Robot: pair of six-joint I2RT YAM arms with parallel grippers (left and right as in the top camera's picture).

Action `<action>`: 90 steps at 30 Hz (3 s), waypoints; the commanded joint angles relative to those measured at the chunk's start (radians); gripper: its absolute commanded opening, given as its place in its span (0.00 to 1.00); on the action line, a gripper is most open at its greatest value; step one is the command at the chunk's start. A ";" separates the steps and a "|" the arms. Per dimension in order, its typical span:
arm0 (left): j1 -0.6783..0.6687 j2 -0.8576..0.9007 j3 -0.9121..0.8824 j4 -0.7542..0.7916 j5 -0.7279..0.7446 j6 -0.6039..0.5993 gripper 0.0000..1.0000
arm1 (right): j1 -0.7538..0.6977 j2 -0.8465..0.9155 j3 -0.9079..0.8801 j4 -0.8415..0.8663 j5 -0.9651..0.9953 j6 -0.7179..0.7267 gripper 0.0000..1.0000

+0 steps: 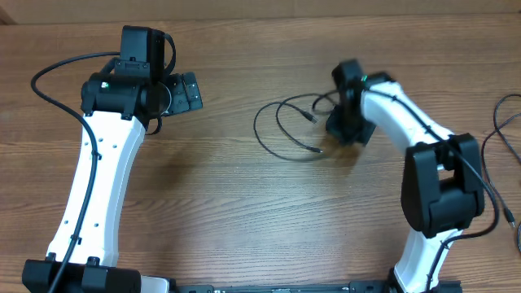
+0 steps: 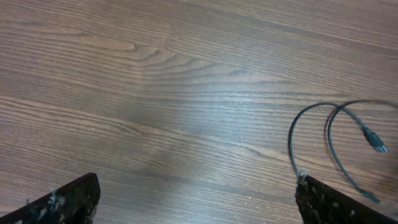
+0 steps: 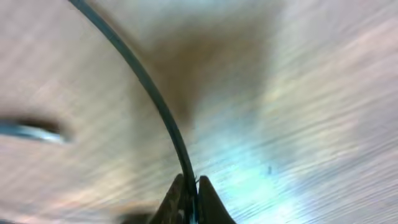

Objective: Untangle cables
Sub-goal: 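Lower the right gripper onto the last cable and grasp it, then drag the black cable off the table to the right with the right gripper, then release the cable at the right edge and raise the right gripper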

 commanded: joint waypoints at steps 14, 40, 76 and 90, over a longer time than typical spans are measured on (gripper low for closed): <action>-0.002 0.004 0.006 0.000 0.001 0.012 1.00 | -0.271 -0.013 1.154 0.012 0.503 -0.144 0.04; -0.001 0.004 0.006 0.000 0.001 0.013 1.00 | -0.583 0.205 1.080 0.104 0.281 -0.140 0.04; -0.002 0.004 0.006 0.000 0.001 0.012 1.00 | -0.631 0.164 1.084 -0.566 -0.232 -0.352 1.00; -0.001 0.004 0.006 0.000 0.001 0.012 1.00 | -0.329 -0.153 1.080 -0.617 -0.235 -0.497 1.00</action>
